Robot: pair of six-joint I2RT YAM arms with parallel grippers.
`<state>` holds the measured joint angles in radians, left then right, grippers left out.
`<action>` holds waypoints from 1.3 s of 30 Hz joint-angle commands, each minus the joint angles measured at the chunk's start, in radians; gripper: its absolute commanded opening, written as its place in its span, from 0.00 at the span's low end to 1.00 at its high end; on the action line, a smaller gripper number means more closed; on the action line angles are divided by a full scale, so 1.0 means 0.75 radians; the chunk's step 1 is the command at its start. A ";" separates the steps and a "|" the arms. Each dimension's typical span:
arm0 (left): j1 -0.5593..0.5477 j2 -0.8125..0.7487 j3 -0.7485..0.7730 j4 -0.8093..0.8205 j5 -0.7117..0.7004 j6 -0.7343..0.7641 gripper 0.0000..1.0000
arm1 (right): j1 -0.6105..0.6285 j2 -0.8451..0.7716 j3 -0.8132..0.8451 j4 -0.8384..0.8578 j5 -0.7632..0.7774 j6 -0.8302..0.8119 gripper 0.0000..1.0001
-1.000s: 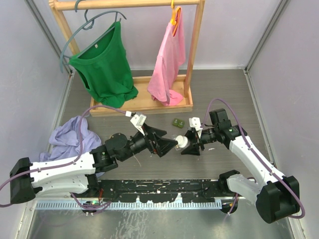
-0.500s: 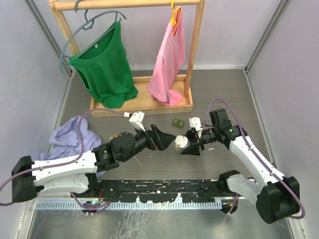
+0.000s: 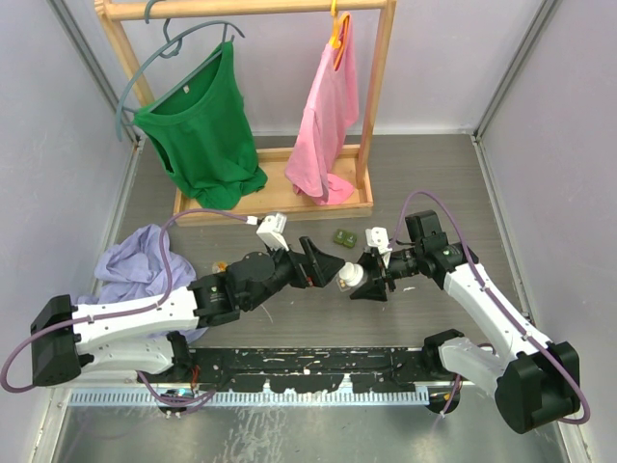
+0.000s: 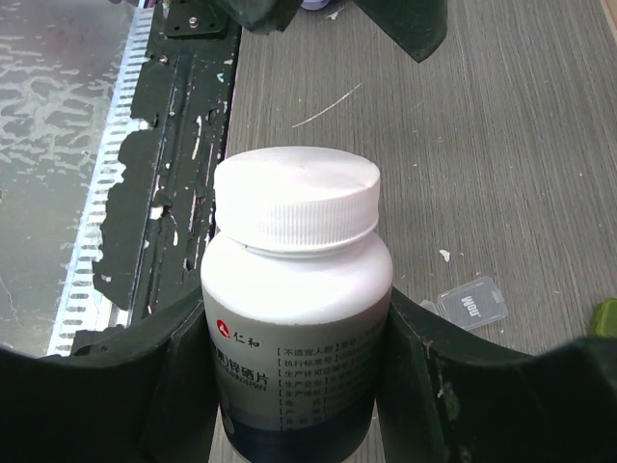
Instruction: Sort the pills into containers
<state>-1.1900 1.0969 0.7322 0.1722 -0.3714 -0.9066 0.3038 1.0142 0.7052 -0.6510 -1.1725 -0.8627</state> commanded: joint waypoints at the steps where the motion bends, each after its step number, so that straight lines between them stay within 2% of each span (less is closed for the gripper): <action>1: 0.000 -0.002 0.049 0.053 -0.030 -0.018 0.98 | -0.001 -0.026 0.058 0.038 -0.041 -0.024 0.15; 12: -0.001 0.007 0.027 0.122 -0.014 -0.022 0.98 | -0.001 -0.025 0.058 0.036 -0.038 -0.025 0.15; 22: -0.001 0.097 0.137 0.010 -0.050 -0.077 1.00 | -0.001 -0.025 0.058 0.038 -0.035 -0.024 0.15; 30: -0.002 0.161 0.169 0.051 0.012 -0.083 0.88 | -0.001 -0.028 0.058 0.036 -0.034 -0.025 0.15; 34: -0.003 0.186 0.190 0.053 0.053 -0.093 0.79 | -0.001 -0.028 0.058 0.036 -0.033 -0.025 0.15; 39: -0.003 0.198 0.200 0.034 0.091 -0.116 0.73 | 0.000 -0.024 0.058 0.038 -0.028 -0.025 0.15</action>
<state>-1.1900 1.2449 0.8318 0.1665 -0.3328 -0.9764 0.3038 1.0142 0.7055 -0.6510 -1.1721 -0.8639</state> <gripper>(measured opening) 0.755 0.588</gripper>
